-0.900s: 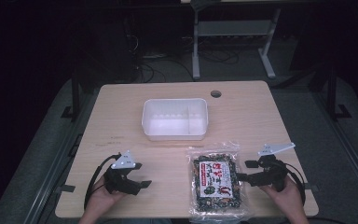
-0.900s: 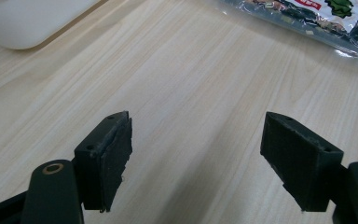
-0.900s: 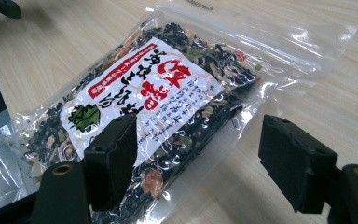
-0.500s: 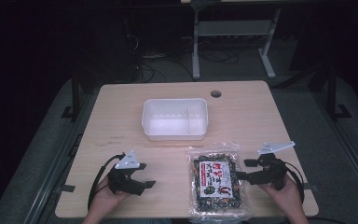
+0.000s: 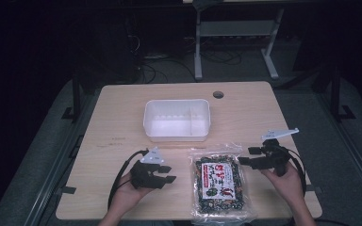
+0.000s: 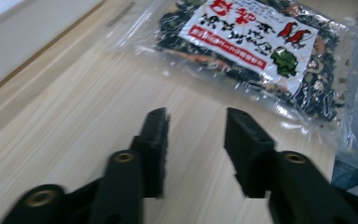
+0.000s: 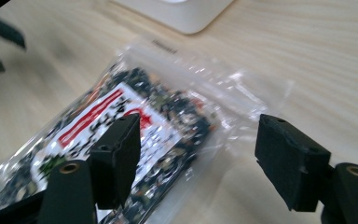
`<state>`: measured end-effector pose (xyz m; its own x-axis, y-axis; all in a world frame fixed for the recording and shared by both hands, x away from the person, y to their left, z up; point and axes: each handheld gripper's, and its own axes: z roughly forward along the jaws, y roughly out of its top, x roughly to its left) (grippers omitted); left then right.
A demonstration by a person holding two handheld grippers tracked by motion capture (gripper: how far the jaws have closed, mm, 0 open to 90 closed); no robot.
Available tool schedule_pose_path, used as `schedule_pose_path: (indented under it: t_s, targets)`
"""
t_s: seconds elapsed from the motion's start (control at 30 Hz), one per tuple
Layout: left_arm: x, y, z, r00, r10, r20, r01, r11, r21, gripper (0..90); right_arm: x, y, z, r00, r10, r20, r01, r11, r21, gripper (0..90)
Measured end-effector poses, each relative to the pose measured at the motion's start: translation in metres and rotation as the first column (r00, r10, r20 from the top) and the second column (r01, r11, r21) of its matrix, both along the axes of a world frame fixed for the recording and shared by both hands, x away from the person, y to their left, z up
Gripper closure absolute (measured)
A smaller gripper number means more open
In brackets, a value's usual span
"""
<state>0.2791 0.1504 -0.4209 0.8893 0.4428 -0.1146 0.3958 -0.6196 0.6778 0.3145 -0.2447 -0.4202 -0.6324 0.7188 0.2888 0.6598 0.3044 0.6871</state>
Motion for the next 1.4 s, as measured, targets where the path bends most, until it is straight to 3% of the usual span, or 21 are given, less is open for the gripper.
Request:
schedule_pose_path:
  t_s: [0.07,0.1,0.13,0.2,0.27,0.37,0.63,0.87,1.13,1.33,1.4]
  targets:
    - [0.0,-0.006,0.0,0.9999,-0.012,-0.005,0.012,0.9999,0.007,74.4,0.003,0.0,0.001,1.0,-0.008,0.003,0.008,1.0,-0.002,30.9]
    - [0.001,-0.011,-0.001,0.9997,-0.024,-0.009,0.025,0.9995,0.02,74.4,0.006,0.0,0.002,0.9999,-0.01,0.013,0.01,1.0,-0.001,31.3]
    - [0.002,-0.022,-0.002,0.9991,-0.042,-0.01,0.042,0.9982,0.042,83.6,0.012,0.0,0.005,0.9996,-0.017,0.022,0.016,0.9998,0.014,32.3]
    - [0.004,-0.031,-0.003,0.9985,-0.051,-0.02,0.052,0.9975,0.048,89.4,0.02,0.002,0.008,0.9997,-0.021,0.014,0.021,0.9997,0.009,32.3]
    - [0.006,-0.035,-0.004,0.9982,-0.053,-0.027,0.055,0.9969,0.056,89.5,0.028,0.005,0.008,0.9994,-0.033,0.007,0.033,0.9994,0.008,32.8]
    - [0.009,-0.046,-0.007,0.9971,-0.066,-0.037,0.069,0.9947,0.076,89.6,0.042,0.008,0.004,0.9982,-0.042,-0.042,0.043,0.9991,0.005,32.8]
    - [0.014,-0.064,-0.012,0.9943,-0.09,-0.057,0.096,0.9909,0.095,89.6,0.065,0.012,-0.018,0.9891,-0.084,-0.121,0.079,0.9958,-0.046,33.5]
    - [0.018,-0.072,-0.021,0.9928,-0.092,-0.078,0.101,0.9867,0.127,89.6,0.069,0.009,-0.027,0.9813,-0.087,-0.172,0.08,0.9958,-0.045,35.6]
    - [0.018,-0.074,-0.023,0.9927,-0.091,-0.078,0.102,0.9848,0.141,89.6,0.073,0.006,-0.035,0.9698,-0.065,-0.235,0.069,0.9976,0.008,43.5]
    - [0.019,-0.073,-0.025,0.9929,-0.087,-0.08,0.098,0.9853,0.14,89.6,0.073,0.005,-0.038,0.9629,-0.046,-0.266,0.06,0.9973,0.042,52.1]
    - [0.02,-0.073,-0.025,0.9934,-0.084,-0.079,0.094,0.9851,0.144,89.6,0.072,0.004,-0.038,0.9665,-0.06,-0.25,0.069,0.9973,0.027,62.6]
